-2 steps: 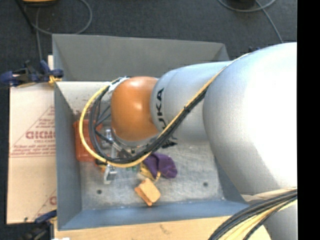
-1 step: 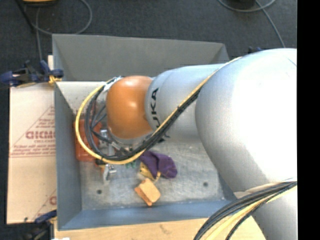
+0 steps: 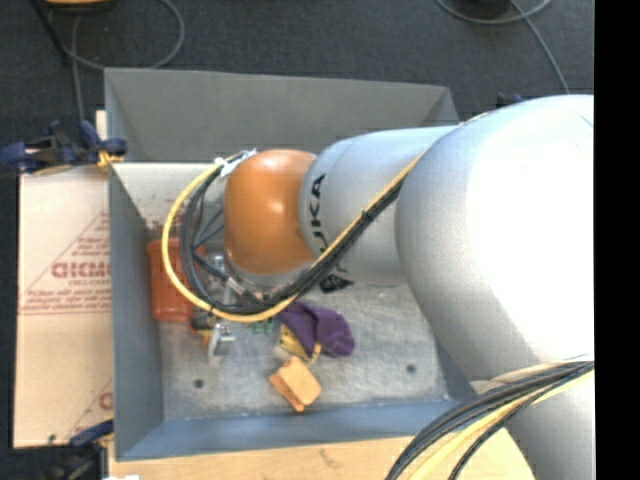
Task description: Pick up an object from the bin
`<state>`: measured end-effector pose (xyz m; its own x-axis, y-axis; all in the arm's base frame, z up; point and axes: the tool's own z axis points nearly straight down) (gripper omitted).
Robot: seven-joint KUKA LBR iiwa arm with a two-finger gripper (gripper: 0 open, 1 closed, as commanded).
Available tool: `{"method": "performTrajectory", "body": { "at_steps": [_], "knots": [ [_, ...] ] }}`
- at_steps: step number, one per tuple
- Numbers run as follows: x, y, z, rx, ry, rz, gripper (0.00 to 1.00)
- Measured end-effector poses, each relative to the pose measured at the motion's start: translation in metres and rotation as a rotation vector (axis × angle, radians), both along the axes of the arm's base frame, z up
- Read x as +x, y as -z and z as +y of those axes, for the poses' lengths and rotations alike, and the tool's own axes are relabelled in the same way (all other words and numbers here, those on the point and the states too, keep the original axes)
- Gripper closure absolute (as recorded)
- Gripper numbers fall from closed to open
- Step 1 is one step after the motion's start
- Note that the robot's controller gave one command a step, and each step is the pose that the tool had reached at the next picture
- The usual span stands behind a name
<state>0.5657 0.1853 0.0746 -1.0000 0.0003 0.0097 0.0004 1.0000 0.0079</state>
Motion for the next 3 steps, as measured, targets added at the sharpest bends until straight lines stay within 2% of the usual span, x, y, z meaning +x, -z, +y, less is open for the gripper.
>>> {"method": "performTrajectory", "body": {
  "at_steps": [1,2,3],
  "knots": [
    [0.0042,-0.0017,-0.0082,0.004,-0.102,-0.016,0.00],
    [0.0018,-0.0054,-0.0007,-0.010,-0.001,-0.004,1.00],
    [0.0019,-0.0054,-0.0006,-0.009,-0.001,-0.005,1.00]
  ]
}}
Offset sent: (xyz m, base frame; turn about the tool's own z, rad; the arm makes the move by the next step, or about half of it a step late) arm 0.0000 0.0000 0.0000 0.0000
